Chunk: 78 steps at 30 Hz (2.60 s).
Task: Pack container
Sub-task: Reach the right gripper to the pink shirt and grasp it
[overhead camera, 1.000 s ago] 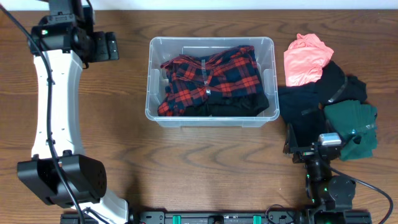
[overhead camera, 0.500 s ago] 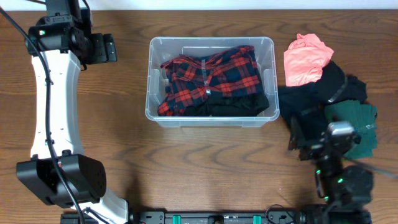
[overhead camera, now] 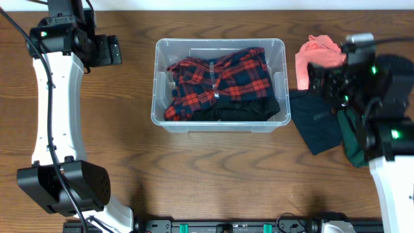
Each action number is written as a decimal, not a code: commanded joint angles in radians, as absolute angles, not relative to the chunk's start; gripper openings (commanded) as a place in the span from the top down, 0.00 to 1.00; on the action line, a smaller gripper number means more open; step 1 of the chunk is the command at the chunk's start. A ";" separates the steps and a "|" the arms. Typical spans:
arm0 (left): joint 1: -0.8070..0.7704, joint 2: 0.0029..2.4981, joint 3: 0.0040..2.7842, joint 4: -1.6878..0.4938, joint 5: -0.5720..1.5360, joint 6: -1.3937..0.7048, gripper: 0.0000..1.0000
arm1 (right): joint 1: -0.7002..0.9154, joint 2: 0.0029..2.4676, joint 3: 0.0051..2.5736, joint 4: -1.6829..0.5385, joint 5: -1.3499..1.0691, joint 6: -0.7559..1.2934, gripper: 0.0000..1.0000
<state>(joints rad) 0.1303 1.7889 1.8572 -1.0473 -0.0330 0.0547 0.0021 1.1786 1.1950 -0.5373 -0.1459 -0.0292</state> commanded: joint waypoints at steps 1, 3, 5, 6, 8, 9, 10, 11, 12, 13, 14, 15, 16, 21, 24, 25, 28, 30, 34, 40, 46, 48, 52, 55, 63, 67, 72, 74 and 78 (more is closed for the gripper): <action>0.133 1.796 1.851 -1.050 -0.038 0.047 0.02 | -0.006 1.260 1.232 -0.515 -0.151 -0.008 0.01; 0.133 1.796 1.851 -1.050 -0.038 0.047 0.02 | -0.006 1.341 1.279 -0.546 -0.113 0.012 0.01; 0.133 1.796 1.851 -1.050 -0.038 0.047 0.02 | -0.006 1.438 1.351 -0.609 -0.078 0.033 0.01; 0.133 1.796 1.851 -1.050 -0.038 0.047 0.02 | -0.006 1.484 1.391 -0.645 -0.072 0.033 0.01; 0.133 1.796 1.851 -1.050 -0.038 0.047 0.02 | -0.006 1.589 1.492 -0.724 -0.049 0.048 0.01; 0.133 1.796 1.851 -1.050 -0.038 0.047 0.02 | -0.006 1.636 1.539 -0.753 -0.045 0.054 0.01; 0.133 1.796 1.851 -1.050 -0.038 0.047 0.02 | -0.006 1.673 1.575 -0.775 -0.039 0.065 0.01; 0.133 1.796 1.851 -1.050 -0.038 0.047 0.02 | -0.006 1.711 1.614 -0.801 -0.023 0.084 0.01; 0.133 1.796 1.851 -1.050 -0.038 0.047 0.02 | -0.006 1.742 1.643 -0.820 -0.008 0.101 0.01; 0.133 1.796 1.851 -1.050 -0.038 0.047 0.02 | -0.006 1.772 1.669 -0.840 0.005 0.119 0.01; 0.133 1.796 1.851 -1.050 -0.038 0.047 0.02 | -0.006 1.795 1.685 -0.851 0.019 0.133 0.01; 0.133 1.796 1.851 -1.050 -0.038 0.047 0.02 | -0.006 1.818 1.695 -0.859 0.031 0.152 0.01; 0.133 1.796 1.851 -1.050 -0.038 0.047 0.02 | -0.006 1.832 1.697 -0.861 0.038 0.162 0.01; 0.133 1.796 1.851 -1.050 -0.038 0.047 0.02 | -0.007 1.898 1.697 -0.865 0.057 0.187 0.01; 0.133 1.796 1.851 -1.050 -0.038 0.047 0.02 | -0.009 1.939 1.697 -0.860 0.068 0.186 0.01; 0.133 1.796 1.851 -1.050 -0.038 0.047 0.02 | -0.009 1.953 1.697 -0.857 0.074 0.186 0.01; 0.133 1.796 1.851 -1.050 -0.038 0.047 0.02 | -0.010 1.999 1.697 -0.838 0.090 0.186 0.01; 0.133 1.796 1.851 -1.050 -0.038 0.047 0.02 | -0.012 2.022 1.697 -0.823 0.091 0.186 0.01; 0.133 1.796 1.851 -1.050 -0.038 0.047 0.02 | -0.020 2.062 1.697 -0.799 0.121 0.186 0.01; 0.133 1.796 1.851 -1.050 -0.038 0.047 0.02 | -0.049 2.107 1.697 -0.799 0.170 0.198 0.01; 0.133 1.796 1.851 -1.050 -0.038 0.047 0.02 | -0.074 2.148 1.694 -0.807 0.176 0.237 0.01; 0.133 1.796 1.851 -1.050 -0.038 0.047 0.02 | -0.074 2.164 1.693 -0.804 0.176 0.239 0.02; 0.133 1.796 1.851 -1.050 -0.038 0.047 0.02 | -0.073 2.202 1.693 -0.800 0.174 0.239 0.09; 0.133 1.796 1.851 -1.050 -0.038 0.047 0.02 | -0.071 2.220 1.693 -0.794 0.168 0.239 0.24; 0.133 1.796 1.851 -1.050 -0.038 0.047 0.02 | -0.071 2.220 1.694 -0.791 0.168 0.239 0.36; 0.133 1.796 1.851 -1.050 -0.038 0.047 0.02 | -0.071 2.215 1.716 -0.817 0.169 0.239 0.30; 0.133 1.796 1.851 -1.050 -0.038 0.047 0.02 | -0.067 2.214 1.781 -0.847 0.168 0.229 0.29; 0.133 1.796 1.851 -1.050 -0.038 0.047 0.02 | -0.060 2.214 1.801 -0.848 0.168 0.221 0.28; 0.133 1.796 1.851 -1.050 -0.038 0.047 0.02 | -0.048 2.214 1.806 -0.841 0.168 0.220 0.28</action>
